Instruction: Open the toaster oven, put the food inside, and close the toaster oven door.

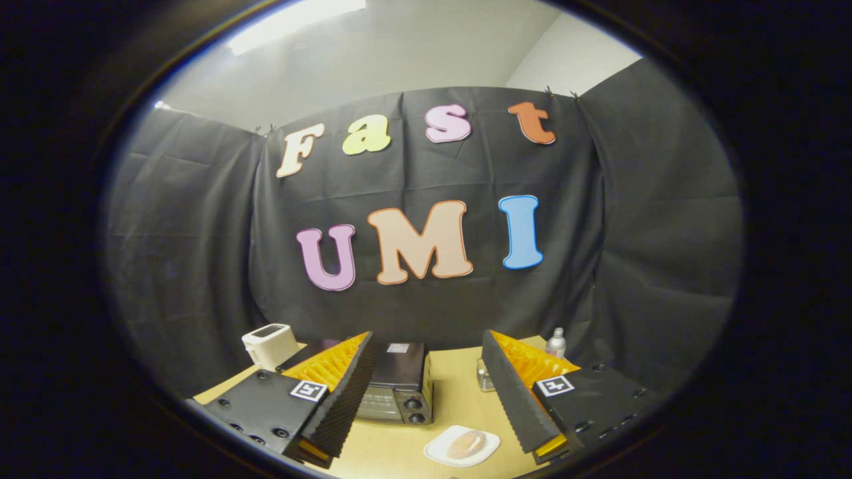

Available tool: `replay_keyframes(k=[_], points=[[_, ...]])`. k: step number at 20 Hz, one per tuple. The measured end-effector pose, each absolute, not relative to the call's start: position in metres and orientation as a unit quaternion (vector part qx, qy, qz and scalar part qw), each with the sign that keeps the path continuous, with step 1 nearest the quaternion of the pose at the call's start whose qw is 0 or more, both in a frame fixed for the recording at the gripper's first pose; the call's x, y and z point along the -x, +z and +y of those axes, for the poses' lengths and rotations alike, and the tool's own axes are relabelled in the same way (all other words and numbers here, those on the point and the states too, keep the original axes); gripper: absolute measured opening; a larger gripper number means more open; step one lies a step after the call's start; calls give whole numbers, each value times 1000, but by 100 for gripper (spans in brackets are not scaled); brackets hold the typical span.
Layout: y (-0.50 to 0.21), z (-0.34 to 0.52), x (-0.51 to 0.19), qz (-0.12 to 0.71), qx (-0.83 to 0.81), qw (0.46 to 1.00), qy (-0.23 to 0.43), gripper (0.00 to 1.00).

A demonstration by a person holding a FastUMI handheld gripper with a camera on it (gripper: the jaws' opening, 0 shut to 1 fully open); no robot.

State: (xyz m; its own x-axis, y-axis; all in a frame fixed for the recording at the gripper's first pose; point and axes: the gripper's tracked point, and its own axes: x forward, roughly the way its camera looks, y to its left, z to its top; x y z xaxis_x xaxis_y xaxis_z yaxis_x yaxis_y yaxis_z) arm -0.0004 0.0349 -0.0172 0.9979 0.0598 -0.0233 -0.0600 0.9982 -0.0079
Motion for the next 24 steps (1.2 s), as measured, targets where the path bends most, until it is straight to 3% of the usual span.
replay_keyframes(k=[24], points=[[-109,152,-39,42,-49,991,115,98]])
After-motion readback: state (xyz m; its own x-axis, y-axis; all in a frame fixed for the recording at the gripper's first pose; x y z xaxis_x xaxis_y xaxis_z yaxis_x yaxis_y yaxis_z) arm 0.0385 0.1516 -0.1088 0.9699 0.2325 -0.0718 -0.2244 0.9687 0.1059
